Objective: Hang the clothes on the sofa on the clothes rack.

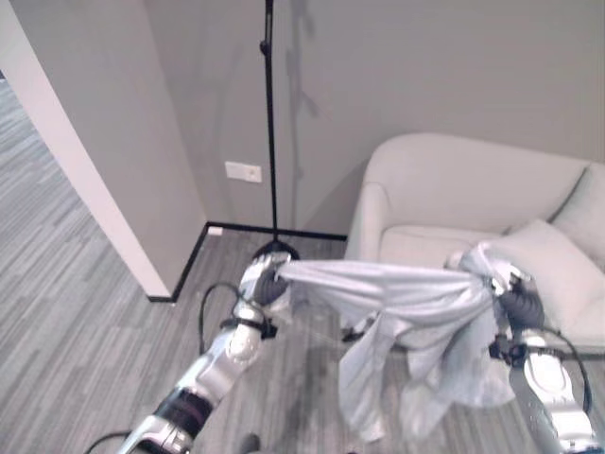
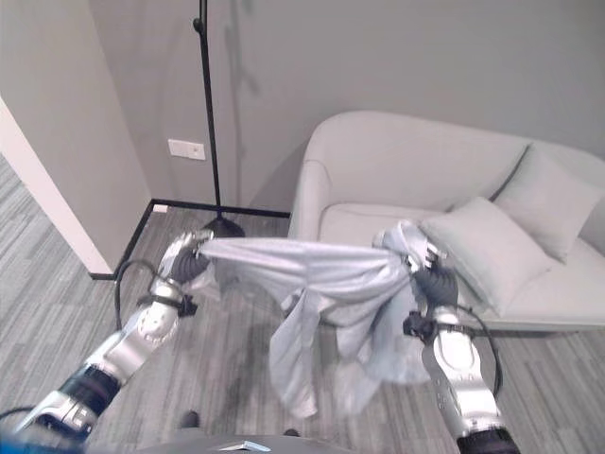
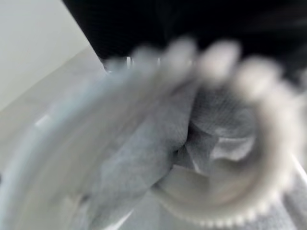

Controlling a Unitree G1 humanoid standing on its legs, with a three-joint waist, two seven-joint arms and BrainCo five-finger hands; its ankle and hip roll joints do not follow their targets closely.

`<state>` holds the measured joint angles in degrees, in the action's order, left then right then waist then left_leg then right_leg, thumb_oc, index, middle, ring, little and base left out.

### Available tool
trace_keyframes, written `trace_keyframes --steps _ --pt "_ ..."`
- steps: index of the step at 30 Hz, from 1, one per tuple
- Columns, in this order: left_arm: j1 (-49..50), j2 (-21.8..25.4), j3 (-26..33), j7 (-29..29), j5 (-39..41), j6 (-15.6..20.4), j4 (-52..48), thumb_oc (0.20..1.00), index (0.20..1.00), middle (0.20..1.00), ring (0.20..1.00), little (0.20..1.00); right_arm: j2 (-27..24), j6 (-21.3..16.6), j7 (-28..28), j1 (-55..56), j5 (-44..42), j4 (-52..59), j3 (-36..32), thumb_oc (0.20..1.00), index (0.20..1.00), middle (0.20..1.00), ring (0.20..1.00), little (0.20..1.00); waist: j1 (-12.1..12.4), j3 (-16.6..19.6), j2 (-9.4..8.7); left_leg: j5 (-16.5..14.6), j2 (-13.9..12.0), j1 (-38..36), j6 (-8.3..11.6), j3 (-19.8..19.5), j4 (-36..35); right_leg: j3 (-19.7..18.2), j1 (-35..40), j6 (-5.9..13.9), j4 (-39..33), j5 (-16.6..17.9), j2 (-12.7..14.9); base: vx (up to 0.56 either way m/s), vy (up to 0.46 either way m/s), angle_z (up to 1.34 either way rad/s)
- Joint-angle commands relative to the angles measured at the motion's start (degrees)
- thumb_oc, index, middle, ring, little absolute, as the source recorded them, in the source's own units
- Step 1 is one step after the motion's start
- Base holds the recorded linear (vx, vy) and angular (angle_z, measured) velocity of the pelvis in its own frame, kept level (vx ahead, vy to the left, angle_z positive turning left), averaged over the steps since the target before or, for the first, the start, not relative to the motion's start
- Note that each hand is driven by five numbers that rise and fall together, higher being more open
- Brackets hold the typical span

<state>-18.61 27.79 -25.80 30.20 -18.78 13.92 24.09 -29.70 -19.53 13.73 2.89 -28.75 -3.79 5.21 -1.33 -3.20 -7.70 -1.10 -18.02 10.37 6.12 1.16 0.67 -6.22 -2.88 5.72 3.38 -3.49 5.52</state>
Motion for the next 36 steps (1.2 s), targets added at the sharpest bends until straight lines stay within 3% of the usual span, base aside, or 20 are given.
trace_keyframes --steps 1,3,4,5,8,9,10,13,14,15,17,18,19,20,25,28,31,32,36 --pt "0.28 -0.6 2.54 4.07 0.61 2.86 -2.07 0.2 0.2 0.2 0.2 0.2 -3.02 -4.87 0.89 0.56 -1.16 3.56 -0.74 0.2 0.2 0.2 0.2 0.2 1.06 3.93 1.76 6.31 -1.58 1.17 2.84 -0.77 -5.54 -2.59 -0.29 3.8 -0.41 -0.9 4.83 0.44 0.5 -0.16" --pt "0.42 -0.38 0.9 3.58 -2.7 3.74 -1.91 0.2 0.2 0.2 0.2 0.2 -2.13 -4.95 -0.35 1.06 -1.9 2.6 0.02 0.2 0.2 0.2 0.2 0.2 0.84 4.59 3.37 6.19 -0.53 1.78 3.9 1.08 -1.67 -2.7 2.12 4.62 -4.52 1.19 8.65 0.44 0.553 -0.14" --pt "0.46 -0.25 0.11 3.74 -3.02 3.97 -2.18 0.2 0.2 0.2 0.2 0.2 -1.28 -4.62 -0.22 0.6 -2.15 2.28 0.44 0.2 0.2 0.2 0.2 0.2 0.77 4.35 3.33 4.31 1.27 3.72 3.73 1.29 3.78 -2.37 2.48 4.97 -6.16 2.86 10.86 0.42 0.587 -0.29" --pt "0.58 0.21 0.04 3.73 -3.11 3.93 -1.96 0.2 0.2 0.2 0.2 0.2 -0.22 -4.57 -0.28 0.05 -2.03 1.29 1.28 0.2 0.2 0.2 0.2 0.2 0.92 4.38 2.82 2.72 3.2 5.99 3.68 1.44 7.28 -2.17 2.33 5.61 -7.47 6.3 13.55 0.33 0.465 -0.2" --pt "2.16 2.98 1.09 3.92 -3.63 4.11 -4.42 0.2 0.2 0.2 0.2 0.2 2.26 -3.96 0.57 -0.43 -0.62 0.29 2.15 0.2 0.2 0.2 0.2 0.2 0.92 5.01 2.21 -0.62 6.76 6.35 2.01 3.88 8.66 -3.35 -1.3 6.92 -7.65 14.43 17.33 0.26 0.385 -0.16" --pt "3.12 4.74 2.06 5.12 -3.19 4.09 -4.64 0.2 0.2 0.2 0.2 0.2 3.24 -3.91 1.35 -1.59 0.57 0.25 3.15 0.2 0.2 0.2 0.2 0.2 1.1 4.91 2.06 -1.84 7.94 6.34 0.62 5.65 9.34 -3.35 -4.61 7.27 -6.73 21.59 18.98 0.2 0.286 -0.39" --pt "3.18 4.83 2.14 5.11 -3.16 4.1 -4.67 0.2 0.2 0.2 0.2 0.2 3.3 -3.92 1.4 -1.67 0.62 0.22 3.25 0.2 0.2 0.2 0.2 0.2 1.18 5.07 1.97 -1.87 7.91 6.48 0.58 5.83 9.37 -3.54 -4.84 7.29 -6.89 21.79 18.99 0.19 0.29 -0.49" --pt "3.99 5.83 2.8 5.3 -3.29 4.09 -4.31 0.2 0.2 0.2 0.2 0.2 4.22 -4.73 2.16 -0.43 2.42 1.33 2.74 0.2 0.2 0.2 0.2 0.2 0.36 5.32 1.98 -2.7 8.24 5.49 -1.04 8.53 8.06 -3.99 -5.86 6.49 -6.16 21.69 15.96 0.12 0.224 -0.31" --pt "5.09 5.99 3.12 4.42 -3.67 4.05 -5.13 0.2 0.2 0.2 0.2 0.2 3.5 -5.53 2.09 1.93 2.81 3.29 0.68 0.2 0.2 0.2 0.2 0.2 -1.5 5.87 1.87 -3.21 9.84 3.22 -2.82 10.71 5.2 -5.07 -6.22 5.73 -6.24 14.51 8.96 0.14 0.327 0.06" --pt "5.11 6.01 3.15 4.4 -3.67 4.04 -5.17 0.2 0.2 0.2 0.2 0.2 3.5 -5.51 2.1 1.94 2.81 3.34 0.68 0.2 0.2 0.2 0.2 0.2 -1.49 5.98 1.78 -2.87 9.94 3.29 -2.85 10.8 4.93 -5.21 -6.54 5.75 -6.06 14.53 9.01 0.11 0.335 0.05" --pt "6.23 6.39 3.59 3.16 -4.0 3.87 -6.09 0.2 0.2 0.2 0.2 0.2 3.33 -5.84 2.13 2.99 3.01 4.13 -0.61 0.2 0.2 0.2 0.2 0.2 -2.18 5.62 1.89 -2.82 11.26 0.76 -3.77 12.57 2.05 -4.58 -7.69 5.64 -5.71 8.48 3.42 0.07 0.228 -0.18" --pt "6.87 6.32 4.18 1.86 -4.16 3.49 -7.12 0.2 0.2 0.2 0.2 0.2 3.12 -6.08 2.88 4.06 4.1 4.79 -2.31 0.2 0.2 0.2 0.2 0.2 -2.92 5.24 1.64 -2.03 13.18 -2.66 -4.33 13.85 -1.65 -5.19 -8.71 5.41 -5.52 6.82 -2.34 0.13 0.237 -0.19" --pt "6.82 6.08 4.3 1.43 -4.3 3.59 -7.22 0.2 0.2 0.2 0.2 0.2 2.82 -6.19 3.42 4.49 4.81 5.0 -3.25 0.2 0.2 0.2 0.2 0.2 -3.5 5.32 1.58 -1.93 14.12 -3.58 -4.5 13.82 -2.6 -6.02 -8.8 5.28 -5.97 6.67 -4.36 0.21 0.219 -0.3" --pt "6.15 4.79 4.26 0.96 -3.78 3.85 -7.01 0.2 0.2 0.2 0.2 0.2 2.2 -6.23 4.66 5.6 6.3 5.73 -5.17 0.2 0.2 0.2 0.2 0.2 -4.87 4.9 1.59 -1.91 15.7 -6.25 -4.83 13.5 -4.92 -8.53 -9.73 4.83 -6.5 6.79 -9.03 0.15 0.113 -0.27" --pt "3.31 1.52 2.54 0.43 -2.91 3.89 -6.93 0.2 0.2 0.2 0.2 0.2 -0.51 -3.51 7.62 7.59 10.53 10.28 -7.61 0.2 0.2 0.2 0.2 0.2 -6.44 3.91 1.78 -3.32 17.79 -9.27 -5.24 12.45 -5.53 -9.09 -11.27 3.82 -6.2 7.88 -13.33 0.17 -0.002 -0.24" --pt "2.48 -0.05 0.74 0.22 -3.3 3.83 -7.46 0.2 0.2 0.2 0.2 0.2 -2.48 -2.06 8.09 9.02 12.4 14.76 -8.6 0.2 0.2 0.2 0.2 0.2 -7.09 4.02 1.72 -4.54 17.97 -10.62 -4.67 12.34 -4.34 -6.81 -11.02 2.86 -4.53 7.6 -11.76 0.17 -0.112 0.19" --pt "3.05 -0.95 0.5 -0.34 -2.74 4.0 -8.08 0.2 0.2 0.2 0.2 0.2 -3.64 -1.06 8.12 9.62 14.38 16.89 -8.85 0.2 0.2 0.2 0.2 0.2 -7.7 4.54 2.29 -5.69 16.96 -11.78 -3.93 12.45 -3.29 -7.95 -12.11 2.02 -1.1 6.5 -12.29 0.21 -0.135 0.12" --pt "3.53 -2.3 0.81 -0.06 -2.25 4.6 -8.69 0.2 0.2 0.2 0.2 0.2 -5.41 -0.92 8.42 9.2 17.68 18.21 -9.44 0.2 0.2 0.2 0.2 0.2 -8.49 4.82 3.6 -3.52 14.7 -12.51 -2.09 13.14 2.91 -9.11 -11.34 0.29 1.5 4.73 -13.04 0.29 -0.215 -0.22" --pt "3.17 -1.52 1.97 1.13 -2.21 4.57 -10.8 0.2 0.2 0.2 0.2 0.2 -6.76 0.93 11.81 9.32 24.77 17.22 -12.93 0.2 0.2 0.2 0.2 0.2 -8.38 4.74 1.6 3.1 9.91 -5.93 -1.79 12.3 22.71 -11.53 -8.56 -2.15 1.32 4.69 -11.67 0.25 -0.278 -0.27"
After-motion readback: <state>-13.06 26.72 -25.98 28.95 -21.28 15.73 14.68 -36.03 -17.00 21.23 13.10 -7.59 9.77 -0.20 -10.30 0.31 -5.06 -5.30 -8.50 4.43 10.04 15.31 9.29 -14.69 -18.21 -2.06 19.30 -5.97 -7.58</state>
